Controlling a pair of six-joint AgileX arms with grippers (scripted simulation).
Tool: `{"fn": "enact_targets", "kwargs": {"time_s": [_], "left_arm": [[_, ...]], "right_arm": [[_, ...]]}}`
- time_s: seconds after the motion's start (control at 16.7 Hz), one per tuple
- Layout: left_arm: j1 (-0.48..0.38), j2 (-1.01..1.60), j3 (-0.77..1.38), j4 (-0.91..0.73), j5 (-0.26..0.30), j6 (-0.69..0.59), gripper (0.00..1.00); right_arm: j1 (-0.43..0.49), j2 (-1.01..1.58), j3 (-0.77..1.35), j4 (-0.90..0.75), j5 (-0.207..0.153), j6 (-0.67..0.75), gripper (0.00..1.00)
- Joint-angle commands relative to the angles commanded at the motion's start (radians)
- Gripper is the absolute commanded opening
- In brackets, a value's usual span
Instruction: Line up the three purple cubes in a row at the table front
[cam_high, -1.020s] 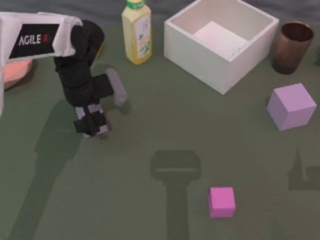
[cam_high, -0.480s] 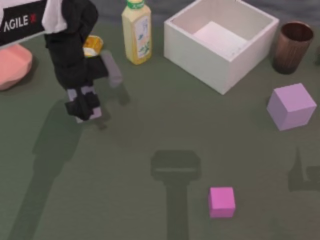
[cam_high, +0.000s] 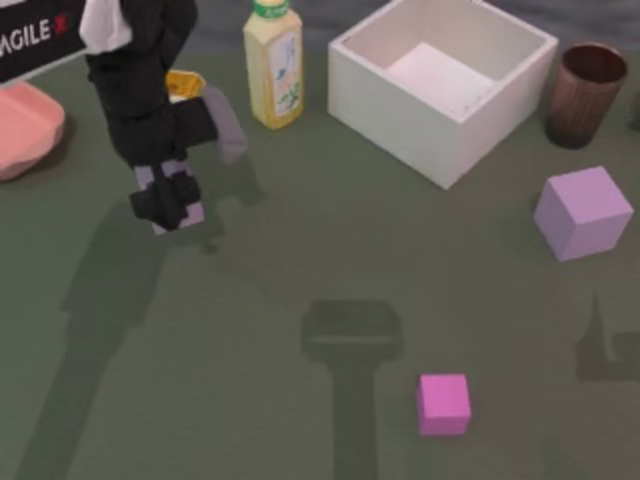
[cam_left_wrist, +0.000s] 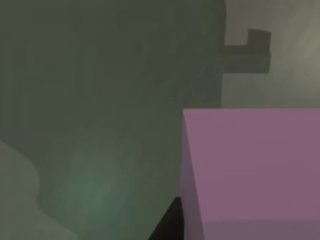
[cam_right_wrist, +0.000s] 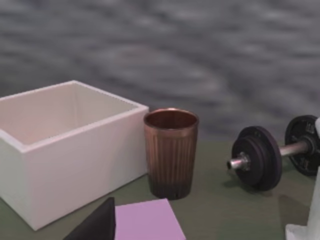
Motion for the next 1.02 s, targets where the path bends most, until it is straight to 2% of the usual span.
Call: {"fn": "enact_targets", "kwargs": {"time_s": [0.24,0.6,0.72,0.84,1.02], "left_arm": [[-0.143,-0.057,-0.071,0.015,-0.001,-0.058,0.0],[-0.479,-0.187,-0.243,0.047,-0.001,-0.191,0.0],[-0.567,-0.227,-0.288,0.059,-0.003,-0.227,0.0],[-0.612,-0.253,-0.316,0.067,-0.004,-0.25,0.0],[-0.619,-0.257,-0.321,0.069,-0.004,-0.254,0.0]], "right_arm": [[0.0,0.0,0.0,0.0,0.0,0.0,1.0],[0.0,0.0,0.0,0.0,0.0,0.0,1.0],[0.0,0.0,0.0,0.0,0.0,0.0,1.0],[0.0,0.0,0.0,0.0,0.0,0.0,1.0],[0.0,0.0,0.0,0.0,0.0,0.0,1.0]]}}
